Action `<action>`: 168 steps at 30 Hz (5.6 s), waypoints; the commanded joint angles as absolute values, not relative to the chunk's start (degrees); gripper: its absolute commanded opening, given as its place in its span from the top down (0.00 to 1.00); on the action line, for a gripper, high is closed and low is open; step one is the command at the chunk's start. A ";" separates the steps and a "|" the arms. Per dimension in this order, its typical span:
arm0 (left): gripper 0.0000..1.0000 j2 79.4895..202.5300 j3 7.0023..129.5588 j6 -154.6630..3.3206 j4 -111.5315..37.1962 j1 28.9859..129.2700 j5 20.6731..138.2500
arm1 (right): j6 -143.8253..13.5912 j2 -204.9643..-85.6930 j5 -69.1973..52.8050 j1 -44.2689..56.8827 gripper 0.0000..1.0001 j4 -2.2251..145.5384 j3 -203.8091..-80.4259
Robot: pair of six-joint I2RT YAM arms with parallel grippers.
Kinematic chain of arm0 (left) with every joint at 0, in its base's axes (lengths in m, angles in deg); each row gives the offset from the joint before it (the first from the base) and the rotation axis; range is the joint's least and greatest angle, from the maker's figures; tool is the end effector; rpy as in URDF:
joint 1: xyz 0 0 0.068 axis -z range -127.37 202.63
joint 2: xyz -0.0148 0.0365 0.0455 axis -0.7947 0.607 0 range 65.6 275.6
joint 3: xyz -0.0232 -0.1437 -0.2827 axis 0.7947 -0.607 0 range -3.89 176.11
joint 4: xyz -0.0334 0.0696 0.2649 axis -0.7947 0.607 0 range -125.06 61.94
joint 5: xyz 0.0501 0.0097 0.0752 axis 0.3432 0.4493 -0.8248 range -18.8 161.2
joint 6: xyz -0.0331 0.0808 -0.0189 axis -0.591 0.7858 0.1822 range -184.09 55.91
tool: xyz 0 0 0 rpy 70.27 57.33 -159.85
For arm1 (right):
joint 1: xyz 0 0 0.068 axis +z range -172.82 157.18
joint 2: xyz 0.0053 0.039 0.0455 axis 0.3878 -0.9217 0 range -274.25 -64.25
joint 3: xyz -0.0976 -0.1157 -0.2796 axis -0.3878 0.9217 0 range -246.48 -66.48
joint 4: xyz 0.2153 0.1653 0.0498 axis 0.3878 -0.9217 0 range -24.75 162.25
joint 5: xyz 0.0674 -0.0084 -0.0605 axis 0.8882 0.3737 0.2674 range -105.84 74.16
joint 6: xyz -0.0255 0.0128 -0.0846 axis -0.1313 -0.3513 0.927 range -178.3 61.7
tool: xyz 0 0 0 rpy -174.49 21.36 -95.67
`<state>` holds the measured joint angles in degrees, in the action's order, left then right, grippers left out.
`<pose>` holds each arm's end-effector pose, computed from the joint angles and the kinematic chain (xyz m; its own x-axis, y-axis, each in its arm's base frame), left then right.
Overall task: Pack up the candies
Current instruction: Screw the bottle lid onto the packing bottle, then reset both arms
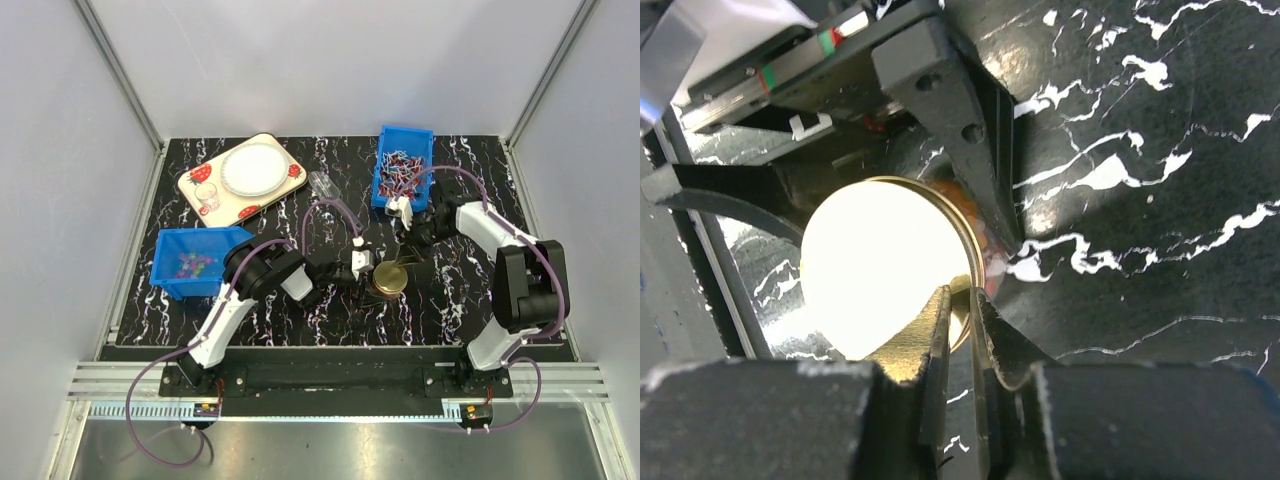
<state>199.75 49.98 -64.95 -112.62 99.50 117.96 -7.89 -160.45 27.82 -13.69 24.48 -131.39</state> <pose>0.2774 -0.3810 0.0836 -0.0473 0.0355 -0.9982 0.9968 -0.0621 -0.0495 0.3193 0.1070 0.2089 -0.4297 -0.6338 -0.6432 -0.9026 0.3220 0.2858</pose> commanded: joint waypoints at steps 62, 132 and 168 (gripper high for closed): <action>0.38 201.39 51.48 -64.53 -112.23 98.33 116.99 | 18.51 -152.31 41.21 -13.68 0.00 29.01 -121.76; 0.01 190.77 41.73 -54.60 -103.64 98.86 108.64 | -16.29 -130.61 18.62 -7.53 0.00 38.86 -117.63; 0.01 124.06 63.26 -50.02 -26.01 73.47 64.37 | -44.94 -108.81 -20.84 -8.06 0.00 59.95 -132.05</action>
